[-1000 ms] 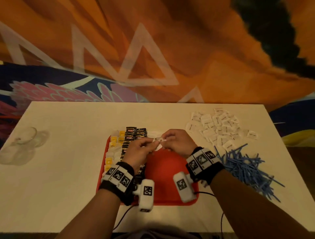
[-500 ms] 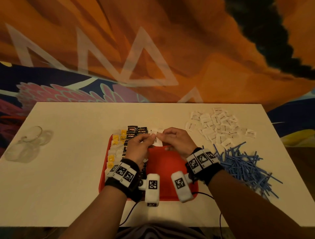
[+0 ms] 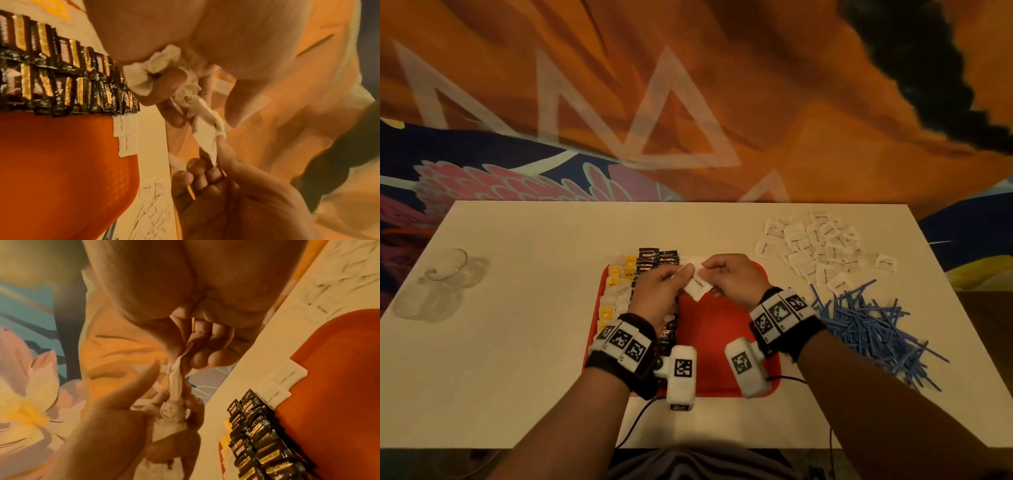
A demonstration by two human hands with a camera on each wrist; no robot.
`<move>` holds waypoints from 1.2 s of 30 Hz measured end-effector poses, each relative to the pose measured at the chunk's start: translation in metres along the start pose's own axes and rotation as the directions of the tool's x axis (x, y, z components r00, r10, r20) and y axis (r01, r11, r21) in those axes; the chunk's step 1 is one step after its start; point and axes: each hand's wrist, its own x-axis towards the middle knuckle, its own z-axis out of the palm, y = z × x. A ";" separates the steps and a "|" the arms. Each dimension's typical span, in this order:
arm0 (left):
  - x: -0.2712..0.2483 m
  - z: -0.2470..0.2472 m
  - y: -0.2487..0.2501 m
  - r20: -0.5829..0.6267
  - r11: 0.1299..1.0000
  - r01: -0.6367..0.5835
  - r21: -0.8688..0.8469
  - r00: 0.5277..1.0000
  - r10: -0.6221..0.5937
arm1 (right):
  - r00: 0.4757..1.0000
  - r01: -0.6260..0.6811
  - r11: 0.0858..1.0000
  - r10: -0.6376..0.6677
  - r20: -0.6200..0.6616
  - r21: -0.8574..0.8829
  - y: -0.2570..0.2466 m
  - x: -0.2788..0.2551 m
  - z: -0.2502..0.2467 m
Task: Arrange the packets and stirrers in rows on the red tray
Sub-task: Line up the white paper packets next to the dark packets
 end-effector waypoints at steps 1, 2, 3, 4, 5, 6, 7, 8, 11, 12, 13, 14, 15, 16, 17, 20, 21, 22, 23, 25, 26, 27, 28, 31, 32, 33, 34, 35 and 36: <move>0.001 0.001 0.000 -0.020 1.000 -0.015 0.004 1.000 0.015 | 0.999 -0.003 0.999 0.005 -0.035 0.052 0.002 0.001 -0.001; 0.002 0.002 0.000 -0.042 1.000 -0.022 -0.007 0.999 0.022 | 0.997 -0.010 0.992 0.020 -0.076 0.125 0.005 0.003 -0.001; 0.001 0.004 0.001 -0.062 0.999 -0.028 -0.031 0.998 0.026 | 0.993 -0.022 0.979 0.045 -0.108 0.205 0.008 0.003 -0.001; 0.001 0.006 0.001 -0.081 0.998 -0.031 -0.059 0.996 0.027 | 0.990 -0.046 0.958 0.081 -0.115 0.283 0.010 0.003 -0.001; 0.001 0.008 0.000 -0.095 0.996 -0.027 -0.086 0.995 0.019 | 0.989 -0.078 0.933 0.116 -0.090 0.350 0.013 0.002 0.001; 0.001 0.010 0.000 -0.102 0.993 -0.015 -0.113 0.995 0.004 | 0.990 -0.114 0.912 0.139 -0.035 0.394 0.015 0.001 0.003; 0.002 0.012 -0.001 -0.102 0.990 0.003 -0.140 0.995 -0.017 | 0.989 -0.144 0.903 0.145 0.028 0.406 0.017 -0.001 0.005; 0.003 0.012 -0.003 -0.097 0.986 0.023 -0.165 0.995 -0.039 | 0.987 -0.159 0.904 0.139 0.080 0.398 0.019 -0.002 0.007; 0.009 0.010 -0.006 -0.067 0.976 0.097 -0.195 0.991 -0.112 | 0.984 -0.166 0.915 0.128 0.126 0.368 0.021 0.000 0.006; 0.012 0.009 -0.008 -0.064 0.976 0.116 -0.185 0.989 -0.130 | 0.981 -0.179 0.914 0.137 0.138 0.365 0.021 0.001 0.005; 0.015 0.008 -0.010 -0.060 0.976 0.131 -0.176 0.988 -0.143 | 0.977 -0.193 0.913 0.146 0.152 0.360 0.021 0.004 0.004; 0.018 0.008 -0.011 -0.059 0.974 0.142 -0.175 0.986 -0.154 | 0.974 -0.204 0.914 0.155 0.162 0.351 0.021 0.006 0.002; 0.022 0.007 -0.012 -0.067 0.972 0.149 -0.181 0.984 -0.164 | 0.973 -0.211 0.915 0.162 0.166 0.344 0.020 0.007 0.001; 0.024 0.007 -0.012 -0.085 0.972 0.150 -0.183 0.982 -0.167 | 0.972 -0.217 0.915 0.170 0.165 0.341 0.021 0.010 0.001; 0.027 0.006 -0.011 -0.108 0.973 0.145 -0.178 0.980 -0.166 | 0.970 -0.226 0.913 0.180 0.163 0.339 0.023 0.013 0.001; 0.034 0.003 -0.012 -0.151 0.986 0.126 -0.108 0.978 -0.142 | 0.965 -0.260 0.905 0.228 0.131 0.336 0.031 0.022 0.001; 0.036 0.003 -0.013 -0.161 0.990 0.122 -0.070 0.978 -0.132 | 0.966 -0.258 0.912 0.235 0.107 0.320 0.036 0.026 0.001; 0.039 0.002 -0.015 -0.175 0.992 0.120 -0.030 0.977 -0.123 | 0.968 -0.250 0.926 0.237 0.081 0.282 0.041 0.030 0.000; 0.042 0.000 -0.018 -0.194 0.992 0.126 0.002 0.973 -0.123 | 0.970 -0.245 0.944 0.238 0.055 0.223 0.047 0.034 0.000; 0.050 -0.004 -0.022 -0.226 0.986 0.164 0.019 0.962 -0.156 | 0.966 -0.257 0.962 0.259 -0.003 0.090 0.063 0.046 -0.004; 0.053 -0.007 -0.023 -0.226 0.981 0.193 0.008 0.956 -0.187 | 0.959 -0.278 0.960 0.280 -0.034 0.039 0.073 0.053 -0.006; 0.057 -0.010 -0.025 -0.217 0.974 0.225 -0.011 0.951 -0.222 | 0.949 -0.307 0.952 0.307 -0.066 0.007 0.082 0.061 -0.008; 0.061 -0.014 -0.026 -0.206 0.967 0.253 -0.031 0.945 -0.254 | 0.938 -0.336 0.942 0.333 -0.093 -0.019 0.091 0.069 -0.011; 0.073 -0.025 -0.030 -0.191 0.956 0.284 -0.077 0.936 -0.294 | 0.919 -0.385 0.915 0.368 -0.144 -0.120 0.108 0.091 -0.015; 0.076 -0.028 -0.031 -0.192 0.954 0.286 -0.087 0.935 -0.298 | 0.914 -0.393 0.910 0.371 -0.163 -0.130 0.112 0.098 -0.014; 0.078 -0.032 -0.032 -0.197 0.952 0.290 -0.092 0.932 -0.303 | 0.910 -0.399 0.908 0.374 -0.181 -0.128 0.116 0.104 -0.014; 0.080 -0.035 -0.032 -0.201 0.951 0.295 -0.091 0.930 -0.307 | 0.905 -0.407 0.906 0.381 -0.191 -0.119 0.119 0.111 -0.013; 0.081 -0.038 -0.033 -0.206 0.950 0.299 -0.089 0.928 -0.311 | 0.900 -0.415 0.903 0.390 -0.196 -0.111 0.121 0.117 -0.011; 0.082 -0.041 -0.034 -0.208 0.949 0.303 -0.090 0.926 -0.316 | 0.895 -0.424 0.899 0.399 -0.197 -0.107 0.123 0.122 -0.009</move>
